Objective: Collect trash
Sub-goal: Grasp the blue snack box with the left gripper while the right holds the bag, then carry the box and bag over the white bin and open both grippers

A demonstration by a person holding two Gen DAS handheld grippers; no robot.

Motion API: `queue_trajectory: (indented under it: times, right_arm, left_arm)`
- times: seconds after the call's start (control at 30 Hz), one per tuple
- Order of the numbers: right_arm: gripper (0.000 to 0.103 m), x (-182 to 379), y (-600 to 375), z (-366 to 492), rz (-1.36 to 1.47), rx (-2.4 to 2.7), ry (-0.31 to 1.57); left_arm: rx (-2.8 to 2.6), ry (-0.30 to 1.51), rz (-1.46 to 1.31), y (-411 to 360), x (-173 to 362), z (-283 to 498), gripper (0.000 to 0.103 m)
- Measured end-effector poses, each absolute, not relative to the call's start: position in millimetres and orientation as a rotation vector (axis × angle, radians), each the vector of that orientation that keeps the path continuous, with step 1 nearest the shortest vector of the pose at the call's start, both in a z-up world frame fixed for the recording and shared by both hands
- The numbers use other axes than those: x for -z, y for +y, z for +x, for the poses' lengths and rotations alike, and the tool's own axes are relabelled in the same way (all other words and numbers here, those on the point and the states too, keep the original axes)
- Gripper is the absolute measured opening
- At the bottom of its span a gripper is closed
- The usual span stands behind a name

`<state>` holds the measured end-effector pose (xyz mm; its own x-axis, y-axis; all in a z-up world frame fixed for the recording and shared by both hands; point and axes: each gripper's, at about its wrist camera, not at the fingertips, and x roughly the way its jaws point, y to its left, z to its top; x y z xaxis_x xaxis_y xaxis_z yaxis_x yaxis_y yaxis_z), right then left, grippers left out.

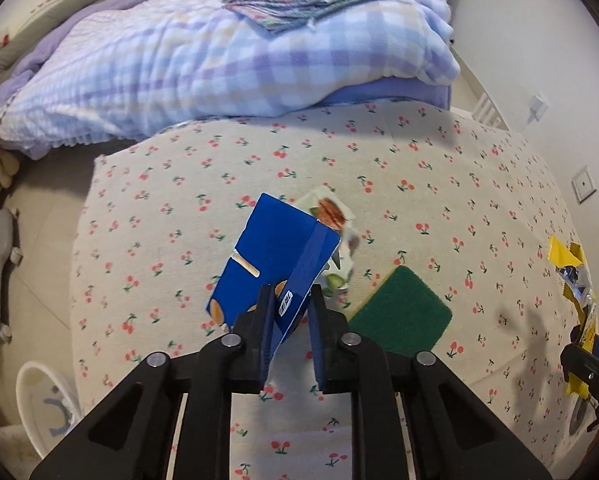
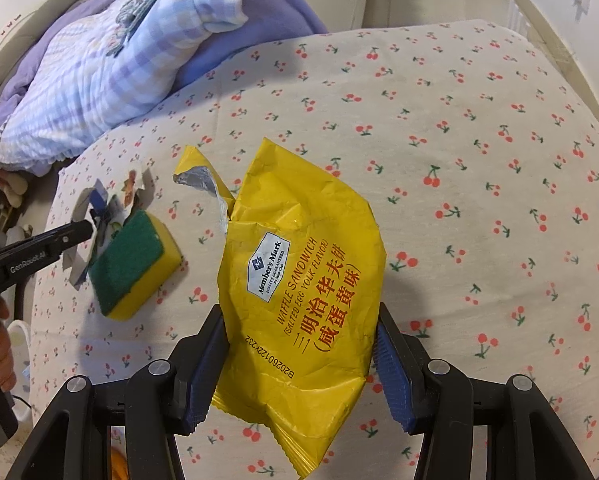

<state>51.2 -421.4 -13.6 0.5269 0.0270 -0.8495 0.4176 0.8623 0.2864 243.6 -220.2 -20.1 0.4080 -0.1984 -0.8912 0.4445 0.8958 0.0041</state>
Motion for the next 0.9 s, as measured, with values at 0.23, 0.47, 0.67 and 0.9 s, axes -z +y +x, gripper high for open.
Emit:
queue_trajectory:
  times: [0.23, 0.47, 0.67, 0.9]
  right_arm:
    - [0.06, 3.8, -397.9, 60.9, 0.466, 0.207, 0.984]
    - [0.06, -5.3, -362.1, 73.9, 0.422, 0.159, 0.973]
    - [0.06, -9.5, -320.5, 84.9, 0.381, 0.103, 0.973]
    - [0.06, -9.0, -259.6, 101.1, 0.322, 0.016, 0.983]
  left_arm:
    - [0.355, 1.039, 0.195, -178.8, -6.7, 230.7, 0.003]
    - [0.313, 0.991, 0.15, -124.9, -27.7, 205.4, 0.003]
    - [0.283, 0.97, 0.07, -67.1, -33.2, 183.9, 0.003]
    - [0.173, 0.951, -0.028, 15.6, -24.7, 171.6, 0.003]
